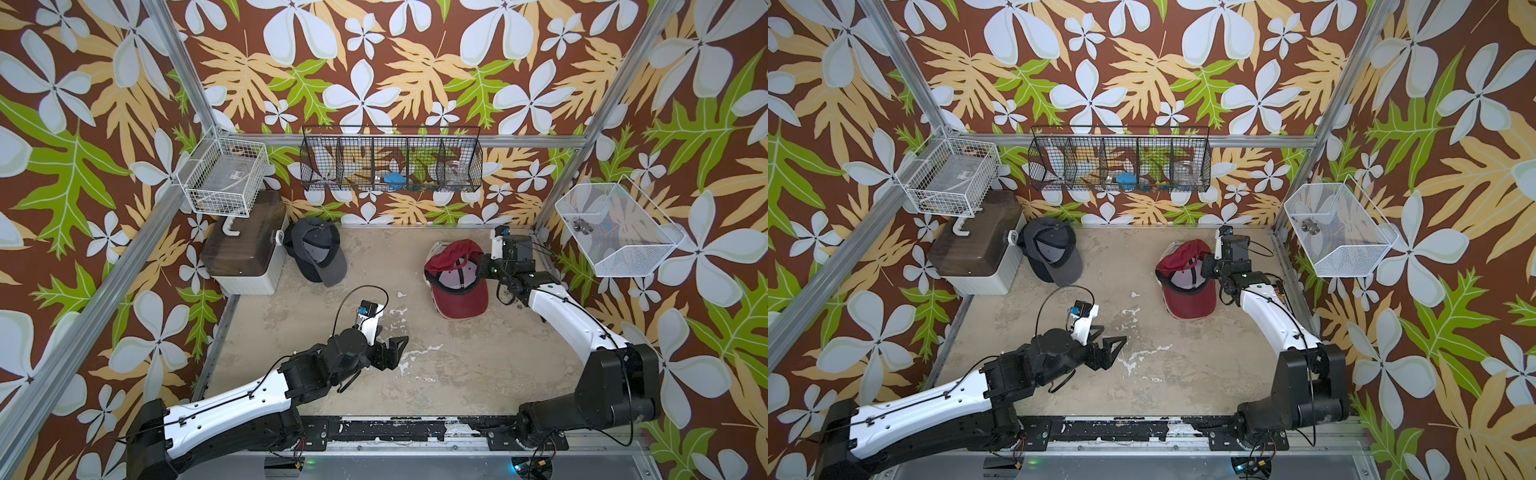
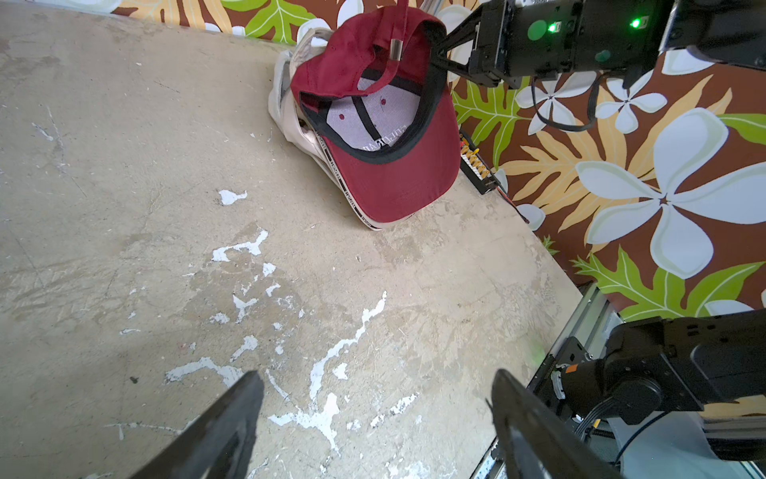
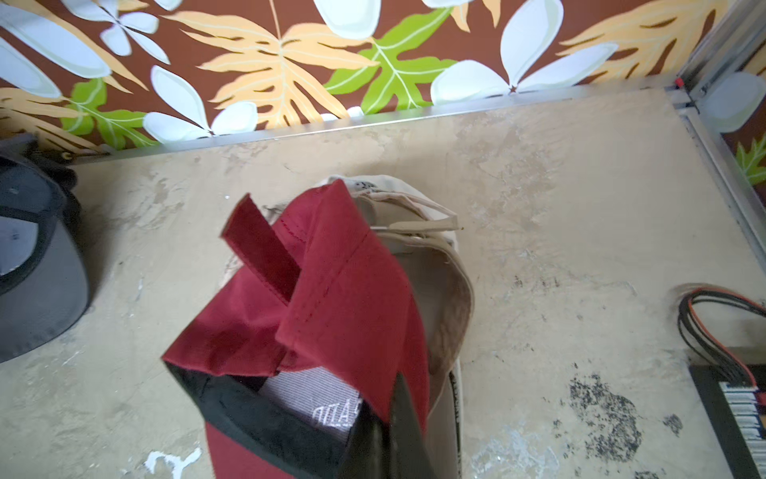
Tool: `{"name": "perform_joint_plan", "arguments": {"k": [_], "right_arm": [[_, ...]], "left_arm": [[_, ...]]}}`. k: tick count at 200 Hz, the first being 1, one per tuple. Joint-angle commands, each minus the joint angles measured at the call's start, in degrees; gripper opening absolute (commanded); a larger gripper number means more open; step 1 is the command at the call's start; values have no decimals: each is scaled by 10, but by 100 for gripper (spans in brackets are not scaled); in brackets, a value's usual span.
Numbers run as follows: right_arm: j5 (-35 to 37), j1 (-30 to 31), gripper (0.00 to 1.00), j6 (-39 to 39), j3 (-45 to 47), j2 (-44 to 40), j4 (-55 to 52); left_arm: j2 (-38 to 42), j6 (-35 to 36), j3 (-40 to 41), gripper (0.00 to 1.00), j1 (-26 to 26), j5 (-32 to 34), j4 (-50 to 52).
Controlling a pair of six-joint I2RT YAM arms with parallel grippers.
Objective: Open the adjustable buckle of the baseball cap
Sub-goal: Pick up the baseball cap.
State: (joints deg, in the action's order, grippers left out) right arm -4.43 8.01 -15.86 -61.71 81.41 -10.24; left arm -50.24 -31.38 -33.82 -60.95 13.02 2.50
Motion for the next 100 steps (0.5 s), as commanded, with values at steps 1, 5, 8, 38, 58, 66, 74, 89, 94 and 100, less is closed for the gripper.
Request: {"name": "perform_joint_plan", "arguments": {"k": [1, 5, 8, 38, 58, 66, 74, 89, 94, 100], "right_arm": [[-5, 8, 0, 4, 11, -37, -13], [-7, 9, 0, 3, 13, -45, -14], [-7, 10, 0, 3, 16, -52, -15], [-16, 15, 0, -1, 39, -114, -21], [-27, 19, 0, -2, 50, -150, -25], [-28, 21, 0, -3, 53, -163, -29], [-30, 22, 0, -3, 57, -176, -30], [-36, 27, 0, -5, 64, -201, -33], [-38, 28, 0, -5, 66, -208, -35], [-41, 30, 0, -6, 68, -218, -36]], "left_arm": [[3, 2, -8, 87, -4, -2, -13], [2, 2, -10, 87, -5, -1, -13], [3, 3, -12, 87, -5, -1, -13], [2, 8, -29, 87, -17, 2, -11], [-5, 13, -45, 87, -28, 7, -6], [-8, 15, -52, 87, -33, 11, -4], [-11, 17, -59, 87, -38, 15, -2], [-14, 19, -70, 87, -48, 22, 1], [-16, 20, -74, 87, -51, 24, 2], [-17, 22, -78, 87, -54, 26, 3]]}}
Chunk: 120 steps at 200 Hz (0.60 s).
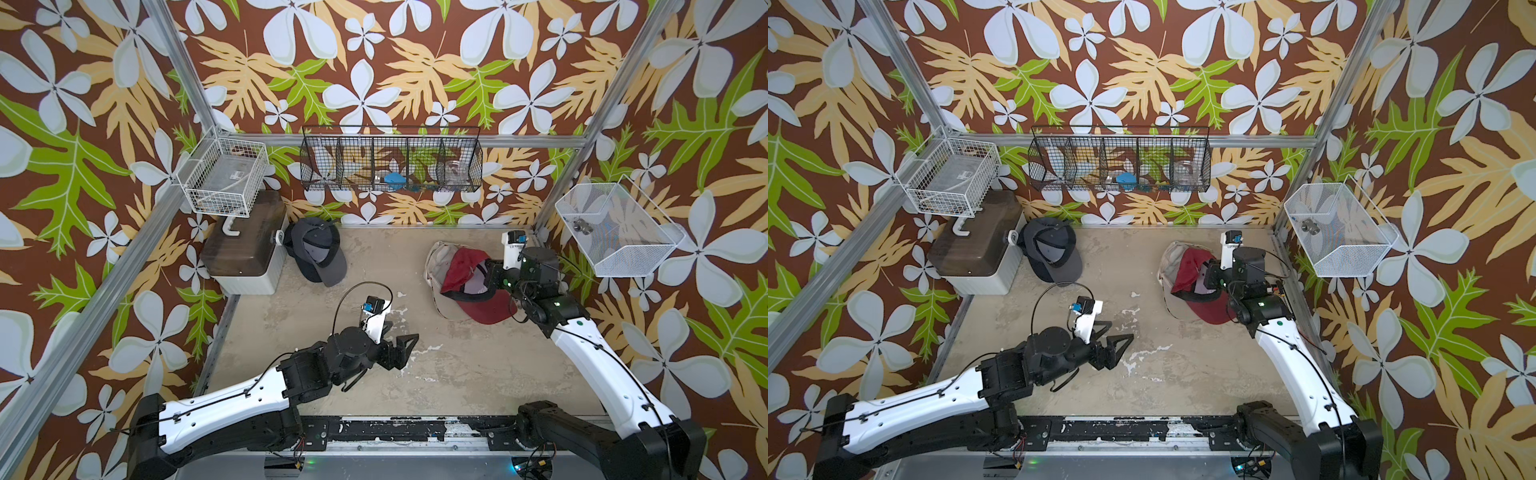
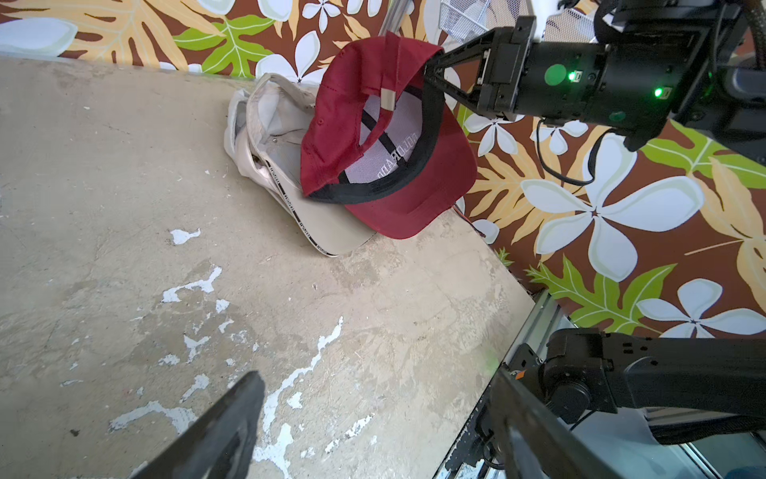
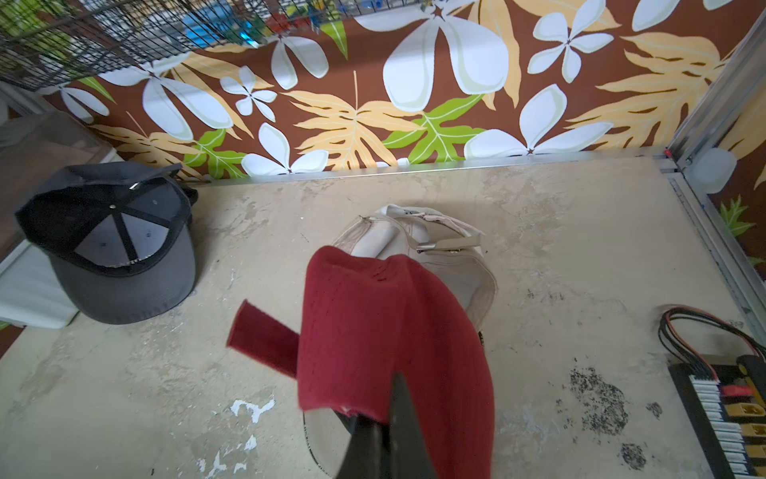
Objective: Open the adjustable buckle of the baseball cap
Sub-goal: Pick up the baseball cap.
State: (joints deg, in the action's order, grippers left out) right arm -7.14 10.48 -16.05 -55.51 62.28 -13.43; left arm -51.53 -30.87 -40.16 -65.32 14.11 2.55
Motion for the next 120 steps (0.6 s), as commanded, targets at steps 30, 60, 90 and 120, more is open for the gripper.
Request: {"name": "perform_joint_plan", "arguments": {"k": [30, 60, 90, 120], "right_arm": [[-22, 14, 0, -12, 18, -67, -16], [-31, 27, 0, -21, 37, -108, -21], [-36, 39, 0, -28, 50, -140, -26], [-31, 51, 0, -26, 57, -157, -39]], "left_arm": [[-10, 21, -38, 87, -21, 22, 7], [-19, 26, -59, 87, -29, 23, 7], [-40, 35, -83, 87, -42, 28, 7], [-66, 41, -106, 86, -47, 31, 7]]}}
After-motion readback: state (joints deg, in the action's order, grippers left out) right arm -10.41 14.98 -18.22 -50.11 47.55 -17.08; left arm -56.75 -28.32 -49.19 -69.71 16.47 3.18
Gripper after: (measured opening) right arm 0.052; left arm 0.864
